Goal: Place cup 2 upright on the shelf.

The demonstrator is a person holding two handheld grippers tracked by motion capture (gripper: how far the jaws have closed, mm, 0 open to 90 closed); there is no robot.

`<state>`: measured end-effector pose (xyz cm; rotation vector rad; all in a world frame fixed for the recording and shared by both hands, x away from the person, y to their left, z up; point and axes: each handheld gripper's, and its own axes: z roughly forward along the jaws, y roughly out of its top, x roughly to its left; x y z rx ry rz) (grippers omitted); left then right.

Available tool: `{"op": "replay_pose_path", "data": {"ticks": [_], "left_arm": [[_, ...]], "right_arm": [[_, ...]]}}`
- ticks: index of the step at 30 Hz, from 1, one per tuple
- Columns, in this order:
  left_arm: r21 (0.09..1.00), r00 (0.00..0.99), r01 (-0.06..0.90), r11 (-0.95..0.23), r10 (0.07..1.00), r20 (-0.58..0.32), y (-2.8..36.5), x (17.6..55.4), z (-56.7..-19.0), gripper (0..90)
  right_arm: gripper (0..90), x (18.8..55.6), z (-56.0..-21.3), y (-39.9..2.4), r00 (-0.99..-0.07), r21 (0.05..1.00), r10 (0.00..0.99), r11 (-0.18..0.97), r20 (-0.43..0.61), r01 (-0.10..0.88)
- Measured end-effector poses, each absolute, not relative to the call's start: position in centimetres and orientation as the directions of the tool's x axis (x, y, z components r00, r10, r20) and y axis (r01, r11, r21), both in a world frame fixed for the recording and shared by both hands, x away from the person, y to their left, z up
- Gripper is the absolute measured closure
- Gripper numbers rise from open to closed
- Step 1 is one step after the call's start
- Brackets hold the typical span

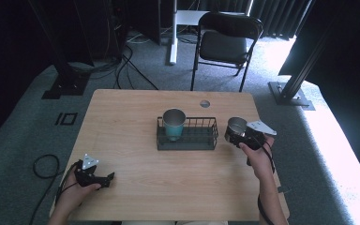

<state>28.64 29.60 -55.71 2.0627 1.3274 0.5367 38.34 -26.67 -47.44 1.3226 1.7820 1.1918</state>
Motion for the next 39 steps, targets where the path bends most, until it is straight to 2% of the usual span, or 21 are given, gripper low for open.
{"op": "replay_pose_path", "data": {"ticks": [18, 39], "left_arm": [[0.688, 0.413, 0.659, -0.303, 0.911, 0.006, 29.6, 28.6, -55.7, 1.4], [0.688, 0.413, 0.659, -0.305, 0.911, 0.007, 29.6, 28.6, -55.7, 1.4]], "right_arm": [[18.2, 38.9, -43.8, -24.9, -0.359, 0.929, 0.933, 0.108, 0.028, 0.355], [18.2, 39.9, -40.9, -20.2, -0.449, 0.939, 0.894, 0.157, -0.003, 0.307]]}}
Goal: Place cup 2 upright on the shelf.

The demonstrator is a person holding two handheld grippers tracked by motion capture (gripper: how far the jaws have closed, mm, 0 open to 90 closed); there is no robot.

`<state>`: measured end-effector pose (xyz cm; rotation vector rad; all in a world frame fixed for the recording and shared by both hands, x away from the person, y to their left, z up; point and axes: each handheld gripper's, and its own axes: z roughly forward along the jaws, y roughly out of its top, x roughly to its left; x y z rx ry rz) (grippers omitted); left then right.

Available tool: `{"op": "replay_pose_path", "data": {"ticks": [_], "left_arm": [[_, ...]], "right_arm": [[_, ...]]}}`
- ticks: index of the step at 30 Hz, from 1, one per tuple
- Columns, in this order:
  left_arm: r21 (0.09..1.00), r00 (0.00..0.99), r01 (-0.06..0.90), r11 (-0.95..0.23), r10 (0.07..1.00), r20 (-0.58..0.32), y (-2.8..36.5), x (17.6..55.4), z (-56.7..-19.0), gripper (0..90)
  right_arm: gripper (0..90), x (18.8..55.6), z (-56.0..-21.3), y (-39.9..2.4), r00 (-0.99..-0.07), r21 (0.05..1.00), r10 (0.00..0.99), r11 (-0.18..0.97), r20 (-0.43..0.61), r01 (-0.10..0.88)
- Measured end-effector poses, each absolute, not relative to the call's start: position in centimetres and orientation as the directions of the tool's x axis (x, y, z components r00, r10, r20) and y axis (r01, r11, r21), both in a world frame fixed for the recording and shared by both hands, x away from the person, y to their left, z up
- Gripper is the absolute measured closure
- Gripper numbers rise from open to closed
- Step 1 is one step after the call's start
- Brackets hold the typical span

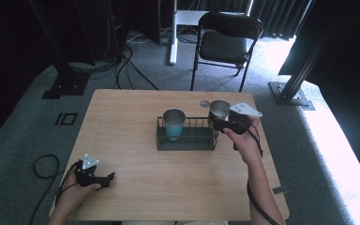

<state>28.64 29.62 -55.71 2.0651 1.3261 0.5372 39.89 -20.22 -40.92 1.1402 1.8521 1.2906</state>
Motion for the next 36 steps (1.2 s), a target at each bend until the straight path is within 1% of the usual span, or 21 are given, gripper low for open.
{"op": "replay_pose_path", "data": {"ticks": [17, 36], "left_arm": [[0.689, 0.412, 0.658, -0.303, 0.911, 0.007, 29.6, 28.6, -55.7, 1.4], [0.689, 0.412, 0.659, -0.303, 0.911, 0.006, 29.6, 28.6, -55.7, 1.4]], "right_arm": [[18.1, 40.7, -41.5, -17.1, -0.493, 0.935, 0.87, 0.168, 0.008, 0.312], [18.2, 41.0, -43.8, -15.6, -0.506, 0.922, 0.863, 0.186, 0.013, 0.34]]}}
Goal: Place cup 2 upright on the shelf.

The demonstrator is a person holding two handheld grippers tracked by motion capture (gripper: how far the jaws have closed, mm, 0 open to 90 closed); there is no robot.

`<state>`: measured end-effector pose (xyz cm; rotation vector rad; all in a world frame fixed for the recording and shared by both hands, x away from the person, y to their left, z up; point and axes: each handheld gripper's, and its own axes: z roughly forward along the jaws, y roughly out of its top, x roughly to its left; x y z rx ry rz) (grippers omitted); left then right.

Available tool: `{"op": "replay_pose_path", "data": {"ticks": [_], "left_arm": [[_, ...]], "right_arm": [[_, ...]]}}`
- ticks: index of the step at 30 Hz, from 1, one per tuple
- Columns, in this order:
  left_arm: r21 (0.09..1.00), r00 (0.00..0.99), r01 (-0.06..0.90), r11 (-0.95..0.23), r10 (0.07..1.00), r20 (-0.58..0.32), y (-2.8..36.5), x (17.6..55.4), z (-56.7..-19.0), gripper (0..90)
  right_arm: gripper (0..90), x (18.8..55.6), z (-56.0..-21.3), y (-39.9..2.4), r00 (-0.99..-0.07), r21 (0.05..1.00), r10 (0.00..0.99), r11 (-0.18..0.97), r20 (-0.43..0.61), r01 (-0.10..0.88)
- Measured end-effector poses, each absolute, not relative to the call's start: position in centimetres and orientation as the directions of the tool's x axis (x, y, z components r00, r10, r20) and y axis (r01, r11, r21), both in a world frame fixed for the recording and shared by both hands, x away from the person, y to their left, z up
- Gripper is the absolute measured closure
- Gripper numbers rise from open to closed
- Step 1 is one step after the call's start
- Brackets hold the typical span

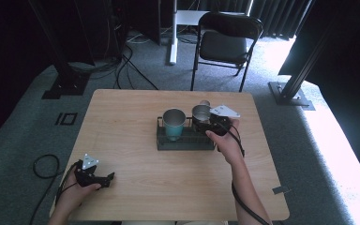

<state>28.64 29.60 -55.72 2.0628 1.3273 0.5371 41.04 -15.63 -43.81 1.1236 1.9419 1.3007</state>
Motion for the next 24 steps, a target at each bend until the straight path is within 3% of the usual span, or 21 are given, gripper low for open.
{"op": "replay_pose_path", "data": {"ticks": [24], "left_arm": [[0.689, 0.412, 0.659, -0.302, 0.911, 0.006, 29.6, 28.6, -55.7, 1.4]], "right_arm": [[18.1, 41.7, -47.6, -14.4, -0.492, 0.901, 0.871, 0.2, 0.017, 0.384]]}}
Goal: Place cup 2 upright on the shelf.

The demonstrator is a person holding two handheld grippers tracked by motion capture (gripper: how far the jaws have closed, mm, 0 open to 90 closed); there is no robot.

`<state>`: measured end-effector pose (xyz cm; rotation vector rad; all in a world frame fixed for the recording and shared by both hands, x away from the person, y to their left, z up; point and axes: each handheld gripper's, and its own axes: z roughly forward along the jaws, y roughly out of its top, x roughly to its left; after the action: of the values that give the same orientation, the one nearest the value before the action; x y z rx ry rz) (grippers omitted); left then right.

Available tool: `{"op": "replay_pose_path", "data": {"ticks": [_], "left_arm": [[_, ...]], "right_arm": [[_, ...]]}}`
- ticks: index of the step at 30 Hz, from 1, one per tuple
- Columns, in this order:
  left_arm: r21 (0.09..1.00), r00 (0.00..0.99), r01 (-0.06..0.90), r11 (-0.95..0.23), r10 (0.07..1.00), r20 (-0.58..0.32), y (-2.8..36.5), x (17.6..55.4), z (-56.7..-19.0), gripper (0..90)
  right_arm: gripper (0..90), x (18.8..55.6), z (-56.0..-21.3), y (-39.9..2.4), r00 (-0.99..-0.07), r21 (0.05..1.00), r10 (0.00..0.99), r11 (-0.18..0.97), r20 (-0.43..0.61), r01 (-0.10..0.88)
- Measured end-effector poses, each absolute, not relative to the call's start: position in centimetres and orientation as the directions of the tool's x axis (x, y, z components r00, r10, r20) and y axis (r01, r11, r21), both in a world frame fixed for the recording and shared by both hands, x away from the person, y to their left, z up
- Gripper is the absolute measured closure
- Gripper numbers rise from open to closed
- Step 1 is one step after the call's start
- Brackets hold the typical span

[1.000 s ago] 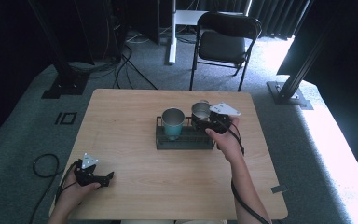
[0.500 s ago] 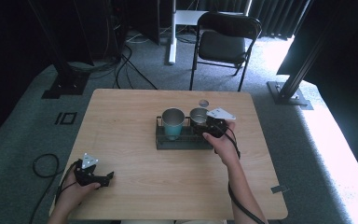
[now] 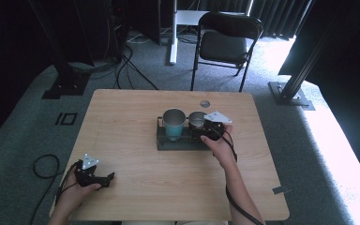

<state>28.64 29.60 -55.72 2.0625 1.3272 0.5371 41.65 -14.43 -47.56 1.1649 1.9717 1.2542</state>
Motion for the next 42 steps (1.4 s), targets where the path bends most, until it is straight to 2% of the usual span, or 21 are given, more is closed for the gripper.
{"op": "replay_pose_path", "data": {"ticks": [27, 30, 31, 42], "left_arm": [[0.688, 0.413, 0.659, -0.303, 0.911, 0.007, 29.6, 28.6, -55.7, 1.4], [0.689, 0.412, 0.659, -0.303, 0.911, 0.006, 29.6, 28.6, -55.7, 1.4], [0.689, 0.412, 0.659, -0.303, 0.911, 0.006, 29.6, 28.6, -55.7, 1.4], [0.689, 0.413, 0.659, -0.303, 0.911, 0.006, 29.6, 28.6, -55.7, 1.4]], "right_arm": [[17.4, 41.3, -48.1, -14.7, -0.523, 0.863, 0.852, 0.262, 0.003, 0.431], [15.7, 41.3, -48.1, -14.8, -0.525, 0.865, 0.851, 0.252, 0.015, 0.433], [12.2, 41.2, -48.1, -14.8, -0.526, 0.87, 0.85, 0.242, 0.024, 0.431], [11.7, 40.3, -47.6, -15.8, -0.536, 0.882, 0.843, 0.214, 0.051, 0.42]]}}
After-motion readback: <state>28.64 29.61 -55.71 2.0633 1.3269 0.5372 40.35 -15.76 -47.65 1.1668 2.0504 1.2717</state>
